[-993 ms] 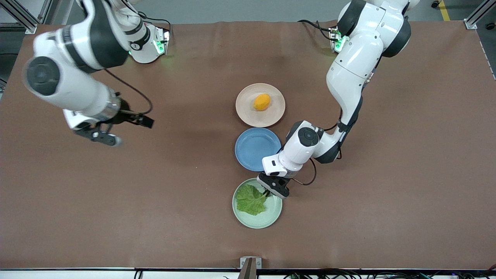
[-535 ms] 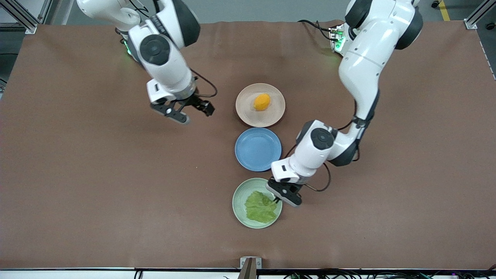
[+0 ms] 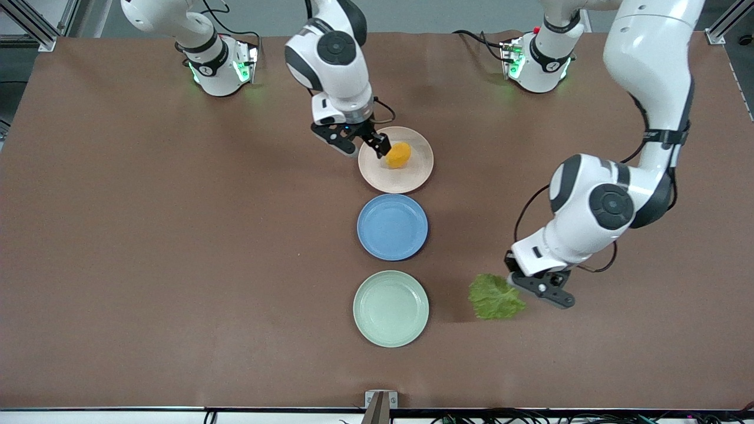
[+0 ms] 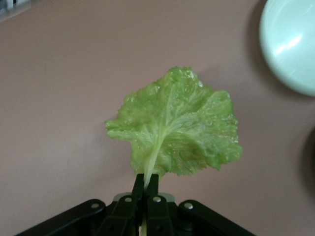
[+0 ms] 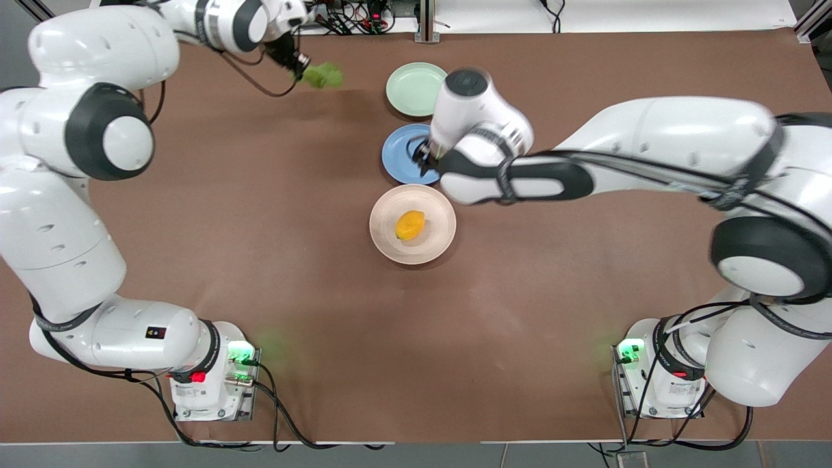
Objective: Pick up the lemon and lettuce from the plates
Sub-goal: 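Lift the lettuce off the plate while the right gripper grasps the lemon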
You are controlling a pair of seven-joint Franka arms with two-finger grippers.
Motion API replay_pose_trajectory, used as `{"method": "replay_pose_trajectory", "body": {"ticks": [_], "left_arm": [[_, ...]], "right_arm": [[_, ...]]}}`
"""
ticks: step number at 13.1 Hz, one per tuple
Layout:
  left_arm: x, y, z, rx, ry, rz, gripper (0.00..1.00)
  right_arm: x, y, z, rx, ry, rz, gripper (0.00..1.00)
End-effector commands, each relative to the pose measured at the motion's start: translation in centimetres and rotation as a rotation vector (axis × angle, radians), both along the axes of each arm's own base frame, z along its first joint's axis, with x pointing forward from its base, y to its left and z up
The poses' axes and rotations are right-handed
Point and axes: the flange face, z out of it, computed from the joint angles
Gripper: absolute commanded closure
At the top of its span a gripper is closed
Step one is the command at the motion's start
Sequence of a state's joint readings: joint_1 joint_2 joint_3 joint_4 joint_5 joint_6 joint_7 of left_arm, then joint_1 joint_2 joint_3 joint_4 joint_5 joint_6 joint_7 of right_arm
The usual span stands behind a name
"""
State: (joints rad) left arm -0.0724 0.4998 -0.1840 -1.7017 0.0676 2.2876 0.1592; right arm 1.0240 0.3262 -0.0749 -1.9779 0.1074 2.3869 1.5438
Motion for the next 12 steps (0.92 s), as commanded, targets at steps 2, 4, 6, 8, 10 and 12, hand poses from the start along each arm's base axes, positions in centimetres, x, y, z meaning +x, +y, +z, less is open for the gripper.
{"method": "replay_pose_trajectory", "body": {"ticks": [2,4,6,8,10,12], "left_arm": [[-6.6,3.0,-6.0,0.017,0.009,0.026,0.99],[-8.8,3.7,-8.2,0.019,0.036,0.055,0.99],[-10.7,4.3,-9.4,0.026,0.062,0.059,0.97],[-12.8,4.6,-10.2,0.025,0.055,0.058,0.97],[-13.9,4.2,-10.1,0.027,0.063,0.097,0.97],[-15.3,3.3,-10.0,0.027,0.073,0.107,0.96]], "right_arm": [[-0.9,4.6,-5.0,-0.032,0.0,-0.059,0.0],[-1.4,6.0,-6.9,-0.037,-0.001,-0.081,0.0],[-2.0,6.8,-8.4,-0.019,-0.017,-0.093,0.01],[-2.6,7.1,-9.9,-0.022,-0.021,-0.092,0.07],[-2.7,7.1,-10.2,-0.032,-0.023,-0.082,0.2],[-2.9,7.1,-10.2,-0.044,-0.028,-0.067,0.63]]}}
